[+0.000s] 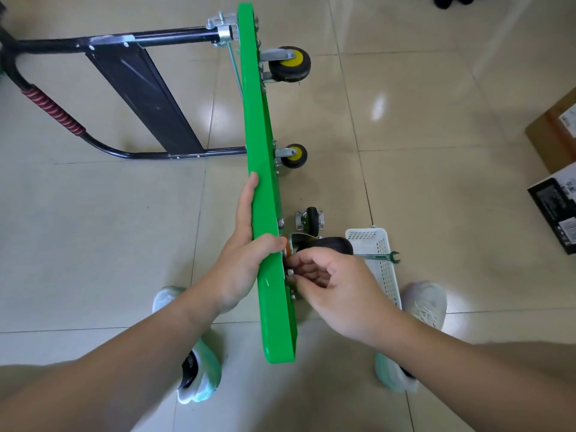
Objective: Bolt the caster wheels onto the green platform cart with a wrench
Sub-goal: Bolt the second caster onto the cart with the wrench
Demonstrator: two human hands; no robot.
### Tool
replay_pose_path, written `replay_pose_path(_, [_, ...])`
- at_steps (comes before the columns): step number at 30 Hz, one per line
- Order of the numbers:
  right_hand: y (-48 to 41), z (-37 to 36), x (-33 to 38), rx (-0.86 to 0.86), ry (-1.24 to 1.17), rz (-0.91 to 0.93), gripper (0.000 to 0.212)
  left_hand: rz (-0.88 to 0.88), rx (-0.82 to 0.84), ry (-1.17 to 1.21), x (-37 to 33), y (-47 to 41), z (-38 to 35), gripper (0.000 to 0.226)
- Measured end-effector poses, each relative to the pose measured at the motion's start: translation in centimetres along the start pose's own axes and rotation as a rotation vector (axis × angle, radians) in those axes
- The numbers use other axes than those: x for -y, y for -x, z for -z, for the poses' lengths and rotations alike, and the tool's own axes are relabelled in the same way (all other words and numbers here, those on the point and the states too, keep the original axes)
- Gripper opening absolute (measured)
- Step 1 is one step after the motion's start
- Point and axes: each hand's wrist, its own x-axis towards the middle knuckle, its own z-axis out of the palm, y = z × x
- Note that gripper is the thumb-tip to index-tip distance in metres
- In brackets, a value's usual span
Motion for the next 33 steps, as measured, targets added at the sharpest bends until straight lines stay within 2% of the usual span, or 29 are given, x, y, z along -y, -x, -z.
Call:
replay_pose_path(10, [-0.1,-0.2,-0.5,-0.001,0.01,-0.061,0.018,-0.026,-0.001,-0.007,0.1,-0.1,-0.2,0.102])
replay_pose_path(19, [-0.3,-1.2,-0.6,-0.089,0.092,-0.048,0.005,-0.046,-0.013,0.005,0.2,0.0,-0.3,0.098])
replay_pose_path(22, [-0.2,-1.4,-0.6,-0.128,0.112,-0.039,0.008,-0.05,-0.024,0.009,0.4,0.0,-0.4,0.097])
replay_pose_path(28, [0.4,-2.3,-0.7,-0.184,-0.165,-0.099,0.008,-0.04,-0.043,0.029,0.4,0.0,-0.7,0.097])
replay_pose_path(33, [0.6,-1.9,-1.0,-0.118,-0.136,-0.126,0.02,-0.026,-0.028,0.056,0.2,0.0,-0.8,0.098])
